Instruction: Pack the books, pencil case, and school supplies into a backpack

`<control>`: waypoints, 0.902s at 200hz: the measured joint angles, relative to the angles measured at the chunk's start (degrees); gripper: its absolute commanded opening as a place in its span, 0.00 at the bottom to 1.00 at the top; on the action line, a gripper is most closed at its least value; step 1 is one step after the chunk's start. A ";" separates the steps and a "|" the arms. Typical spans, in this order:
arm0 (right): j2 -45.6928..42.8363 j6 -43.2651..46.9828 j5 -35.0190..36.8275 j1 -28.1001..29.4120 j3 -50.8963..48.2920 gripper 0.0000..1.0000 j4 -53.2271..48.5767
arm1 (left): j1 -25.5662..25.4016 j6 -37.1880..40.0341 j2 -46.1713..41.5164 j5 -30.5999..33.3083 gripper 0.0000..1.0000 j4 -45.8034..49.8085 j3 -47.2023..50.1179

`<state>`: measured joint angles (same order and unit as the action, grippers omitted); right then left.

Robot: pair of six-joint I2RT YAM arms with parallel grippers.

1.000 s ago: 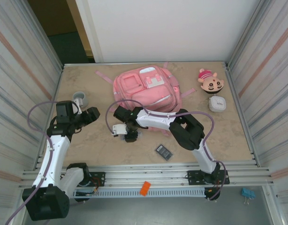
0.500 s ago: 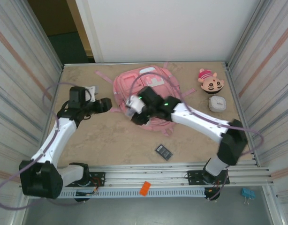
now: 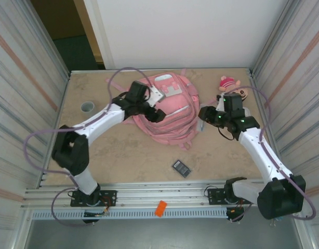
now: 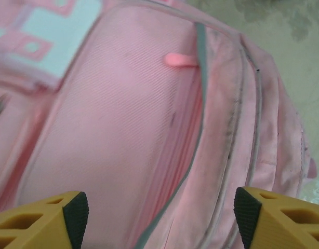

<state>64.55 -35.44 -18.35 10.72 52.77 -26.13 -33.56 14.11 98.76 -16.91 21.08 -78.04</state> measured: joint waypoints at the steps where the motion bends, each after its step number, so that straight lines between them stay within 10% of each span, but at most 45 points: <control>1: -0.15 -0.39 -0.17 -0.28 -0.15 0.30 0.00 | -0.22 0.42 0.48 0.11 0.77 0.04 -0.39; 70: -2.25 -8.02 -4.83 -5.18 -3.52 0.30 -0.46 | -5.66 9.55 14.03 2.47 0.78 2.34 -9.31; 120: -2.29 -10.67 -5.97 -5.64 -3.74 0.30 -0.48 | -6.62 9.27 15.23 7.08 0.01 2.89 -10.16; 180: 1.38 -18.21 -8.20 -5.66 -3.74 0.31 1.44 | -5.95 0.74 9.07 6.01 0.00 2.25 -10.36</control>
<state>65.93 -53.65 -26.55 5.06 49.04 -24.69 -39.51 14.85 107.83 -10.90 23.33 -88.40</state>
